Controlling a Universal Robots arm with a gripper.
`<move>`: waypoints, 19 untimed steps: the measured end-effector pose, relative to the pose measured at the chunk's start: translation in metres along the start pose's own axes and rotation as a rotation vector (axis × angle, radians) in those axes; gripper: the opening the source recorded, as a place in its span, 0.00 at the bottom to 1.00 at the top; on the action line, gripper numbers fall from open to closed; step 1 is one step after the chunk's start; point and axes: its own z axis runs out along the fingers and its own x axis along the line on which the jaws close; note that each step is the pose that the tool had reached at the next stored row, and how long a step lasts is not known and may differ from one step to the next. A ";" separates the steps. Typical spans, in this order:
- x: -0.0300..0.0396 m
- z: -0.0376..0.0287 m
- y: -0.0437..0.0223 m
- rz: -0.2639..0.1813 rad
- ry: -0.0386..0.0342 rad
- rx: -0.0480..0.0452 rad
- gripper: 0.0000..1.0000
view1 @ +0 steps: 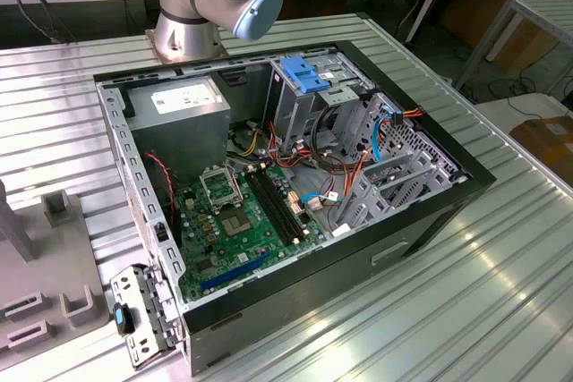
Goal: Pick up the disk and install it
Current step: 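Pick up the disk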
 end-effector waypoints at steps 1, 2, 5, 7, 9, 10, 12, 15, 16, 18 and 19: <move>0.0000 0.0000 0.0000 -0.001 0.0000 0.0000 0.37; 0.0000 0.0000 0.0000 -0.001 0.0000 0.0000 0.37; 0.0000 -0.0013 0.0000 -0.001 -0.0001 0.0003 0.37; 0.0000 -0.0031 0.0000 -0.001 -0.0001 0.0002 0.37; -0.0001 -0.0057 0.0000 -0.001 0.0000 0.0000 0.37; -0.0001 -0.0067 0.0000 -0.001 0.0000 0.0001 0.37; -0.0001 -0.0100 0.0001 -0.001 0.0000 0.0001 0.37; -0.0002 -0.0162 0.0001 -0.001 0.0000 0.0004 0.37; -0.0002 -0.0201 0.0001 -0.001 0.0000 0.0006 0.37; -0.0002 -0.0244 0.0001 -0.001 0.0000 0.0007 0.37; -0.0003 -0.0289 0.0002 -0.001 0.0000 0.0007 0.37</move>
